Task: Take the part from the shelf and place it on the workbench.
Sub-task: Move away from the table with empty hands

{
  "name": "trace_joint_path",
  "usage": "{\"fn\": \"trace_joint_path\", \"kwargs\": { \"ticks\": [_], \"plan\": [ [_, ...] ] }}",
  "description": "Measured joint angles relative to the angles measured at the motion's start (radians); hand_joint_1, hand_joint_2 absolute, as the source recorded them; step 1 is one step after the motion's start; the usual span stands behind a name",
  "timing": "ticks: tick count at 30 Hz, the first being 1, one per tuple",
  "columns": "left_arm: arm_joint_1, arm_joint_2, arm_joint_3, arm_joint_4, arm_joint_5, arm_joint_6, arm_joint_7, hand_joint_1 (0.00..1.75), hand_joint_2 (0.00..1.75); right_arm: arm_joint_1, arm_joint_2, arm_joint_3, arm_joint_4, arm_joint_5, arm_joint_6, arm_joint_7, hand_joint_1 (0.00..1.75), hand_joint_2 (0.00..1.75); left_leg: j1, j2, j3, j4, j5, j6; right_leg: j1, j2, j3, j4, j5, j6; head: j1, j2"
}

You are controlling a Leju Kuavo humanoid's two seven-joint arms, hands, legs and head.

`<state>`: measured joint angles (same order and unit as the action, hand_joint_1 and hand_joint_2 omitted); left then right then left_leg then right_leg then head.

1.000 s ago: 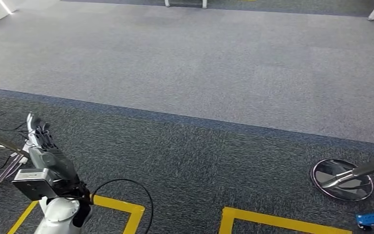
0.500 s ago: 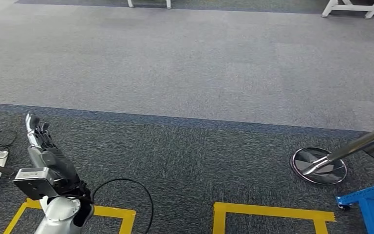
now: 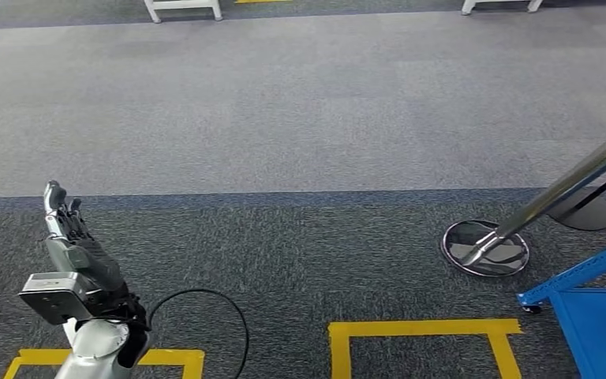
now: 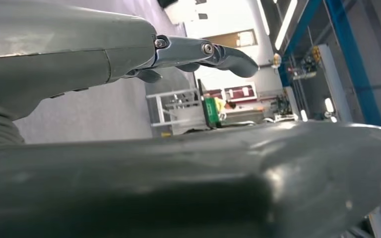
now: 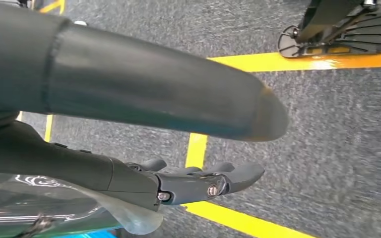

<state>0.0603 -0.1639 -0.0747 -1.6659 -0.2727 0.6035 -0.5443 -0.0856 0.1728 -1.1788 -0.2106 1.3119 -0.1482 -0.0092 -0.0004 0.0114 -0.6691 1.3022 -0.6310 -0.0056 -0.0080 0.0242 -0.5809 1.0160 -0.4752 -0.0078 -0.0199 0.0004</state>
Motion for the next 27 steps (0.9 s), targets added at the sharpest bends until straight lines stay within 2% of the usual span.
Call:
{"fn": "trace_joint_path", "kwargs": {
  "ticks": [1, 2, 4, 5, 7, 8, 9, 11, 13, 14, 15, 16, 17, 19, 21, 22, 24, 26, 27],
  "plan": [
    [0.000, 0.000, 0.000, 0.000, 0.000, 0.000, 0.000, 0.00, 0.00, 0.001, 0.000, 0.000, 0.000, 0.000, 0.000, 0.000, 0.00, 0.00, -0.001, -0.001, 0.000, -0.002, 0.014, 0.004, 0.002, 0.010, 0.000, 0.000, 0.001, -0.001, 0.000, 0.000],
    [0.000, 0.000, 0.000, 0.000, 0.000, 0.000, 0.000, 0.00, 0.00, 0.002, 0.000, 0.000, 0.000, 0.000, 0.000, 0.000, 0.00, 0.00, -0.002, -0.005, 0.017, -0.043, 0.046, 0.010, 0.003, 0.021, 0.001, 0.000, 0.001, -0.001, 0.000, 0.000],
    [-0.001, 0.001, 0.000, 0.000, 0.000, 0.000, 0.000, 0.00, 0.00, 0.001, 0.000, 0.000, 0.000, 0.000, 0.000, 0.000, 0.00, 0.00, -0.004, -0.031, 0.079, -0.178, 0.117, 0.023, 0.003, 0.040, 0.002, 0.001, 0.003, 0.001, 0.000, 0.000],
    [-0.001, 0.001, 0.000, 0.000, 0.000, 0.000, 0.000, 0.00, 0.00, 0.000, 0.000, 0.000, 0.000, 0.000, 0.000, 0.000, 0.00, 0.00, -0.006, -0.046, 0.105, -0.236, 0.136, 0.027, 0.003, 0.050, 0.000, 0.001, 0.004, 0.003, 0.000, 0.000],
    [-0.003, 0.001, 0.000, 0.000, 0.000, 0.000, 0.001, 0.00, 0.00, 0.000, 0.001, 0.000, 0.000, 0.001, 0.000, 0.000, 0.00, 0.00, -0.009, -0.063, 0.125, -0.287, 0.142, 0.030, 0.000, 0.064, -0.008, 0.002, 0.010, 0.014, -0.001, 0.000],
    [-0.004, 0.001, 0.000, 0.000, 0.000, 0.000, 0.001, 0.00, 0.00, 0.001, 0.001, 0.000, 0.000, 0.001, 0.000, 0.000, 0.00, 0.00, -0.010, -0.058, 0.126, -0.293, 0.144, 0.031, -0.002, 0.071, -0.012, 0.000, 0.013, 0.020, -0.001, 0.000],
    [-0.004, 0.001, 0.000, 0.000, 0.000, 0.000, 0.001, 0.00, 0.00, 0.002, 0.001, 0.000, 0.000, 0.001, 0.000, 0.000, 0.00, 0.00, -0.009, -0.050, 0.127, -0.299, 0.148, 0.032, -0.004, 0.070, -0.017, 0.001, 0.013, 0.024, -0.001, 0.000],
    [-0.006, 0.000, 0.000, 0.000, -0.001, 0.000, 0.001, 0.00, 0.00, 0.004, 0.001, 0.000, 0.000, 0.001, 0.000, 0.000, 0.00, 0.00, -0.006, -0.033, 0.132, -0.315, 0.158, 0.038, -0.002, 0.038, -0.037, 0.033, -0.012, 0.032, 0.002, 0.000],
    [-0.006, -0.001, 0.000, 0.000, -0.001, -0.001, 0.001, 0.00, 0.00, 0.001, 0.001, 0.000, 0.000, 0.001, 0.001, 0.000, 0.00, 0.00, -0.006, -0.012, 0.133, -0.321, 0.162, 0.042, -0.001, -0.003, -0.090, 0.142, -0.073, 0.039, 0.005, 0.000],
    [-0.006, -0.001, 0.000, 0.000, -0.001, -0.001, 0.001, 0.00, 0.00, 0.000, 0.001, 0.000, 0.000, 0.001, 0.001, 0.000, 0.00, 0.00, -0.006, 0.000, 0.131, -0.321, 0.162, 0.043, -0.003, -0.011, -0.122, 0.210, -0.102, 0.044, 0.006, 0.000],
    [-0.005, -0.001, 0.000, 0.000, 0.000, -0.001, 0.001, 0.00, 0.00, 0.000, 0.001, 0.000, 0.000, 0.001, 0.001, 0.000, 0.00, 0.00, -0.007, 0.011, 0.129, -0.320, 0.162, 0.043, -0.005, -0.015, -0.144, 0.260, -0.117, 0.048, 0.006, 0.000],
    [-0.005, -0.001, 0.000, 0.000, 0.000, -0.001, 0.001, 0.00, 0.00, 0.001, 0.001, 0.000, 0.000, 0.001, 0.001, 0.000, 0.00, 0.00, -0.006, 0.021, 0.129, -0.319, 0.161, 0.042, -0.006, -0.017, -0.149, 0.274, -0.113, 0.053, 0.006, 0.000],
    [-0.006, 0.000, 0.000, 0.000, 0.000, -0.001, 0.001, 0.00, 0.00, 0.002, 0.000, 0.000, 0.000, 0.001, 0.001, 0.000, 0.00, 0.00, -0.005, 0.030, 0.128, -0.318, 0.160, 0.041, -0.008, -0.021, -0.136, 0.252, -0.094, 0.056, 0.006, 0.000],
    [-0.007, 0.000, 0.001, 0.000, 0.000, -0.002, 0.001, 0.00, 0.00, 0.002, 0.000, 0.000, 0.000, 0.001, 0.001, 0.000, 0.00, 0.00, -0.004, 0.046, 0.128, -0.311, 0.155, 0.033, -0.010, -0.047, -0.062, 0.118, -0.037, 0.062, 0.006, 0.000],
    [-0.010, 0.000, 0.001, 0.000, 0.000, -0.002, 0.001, 0.00, 0.00, -0.002, 0.000, 0.000, 0.000, 0.002, 0.002, -0.001, 0.00, 0.00, -0.007, 0.058, 0.126, -0.301, 0.148, 0.021, -0.009, -0.067, -0.005, 0.018, -0.011, 0.053, 0.007, 0.000],
    [-0.012, 0.000, 0.001, 0.000, 0.000, -0.003, 0.001, 0.00, 0.00, -0.003, 0.000, 0.000, 0.000, 0.002, 0.002, -0.001, 0.00, 0.00, -0.010, 0.063, 0.125, -0.297, 0.146, 0.016, -0.007, -0.070, 0.002, 0.006, -0.013, 0.046, 0.006, 0.000],
    [-0.014, -0.001, 0.000, 0.000, -0.001, -0.004, 0.002, 0.00, 0.00, -0.001, 0.000, 0.000, 0.000, 0.002, 0.002, 0.000, 0.00, 0.00, -0.010, 0.072, 0.126, -0.295, 0.144, 0.011, -0.005, -0.055, 0.001, 0.006, -0.011, 0.029, 0.005, 0.000],
    [-0.016, 0.000, -0.001, 0.000, -0.001, -0.004, 0.002, 0.00, 0.00, 0.001, 0.000, 0.000, 0.000, 0.002, 0.002, 0.000, 0.00, 0.00, -0.005, 0.053, 0.117, -0.268, 0.120, 0.003, -0.006, -0.042, 0.000, 0.005, -0.007, 0.017, 0.003, 0.000],
    [-0.016, 0.000, -0.001, 0.000, -0.001, -0.004, 0.002, 0.00, 0.00, 0.000, 0.000, 0.000, 0.000, 0.002, 0.001, 0.001, 0.00, 0.00, -0.002, 0.035, 0.100, -0.225, 0.092, -0.002, -0.007, -0.034, 0.000, 0.004, -0.005, 0.011, 0.002, 0.000]
  ]
}}
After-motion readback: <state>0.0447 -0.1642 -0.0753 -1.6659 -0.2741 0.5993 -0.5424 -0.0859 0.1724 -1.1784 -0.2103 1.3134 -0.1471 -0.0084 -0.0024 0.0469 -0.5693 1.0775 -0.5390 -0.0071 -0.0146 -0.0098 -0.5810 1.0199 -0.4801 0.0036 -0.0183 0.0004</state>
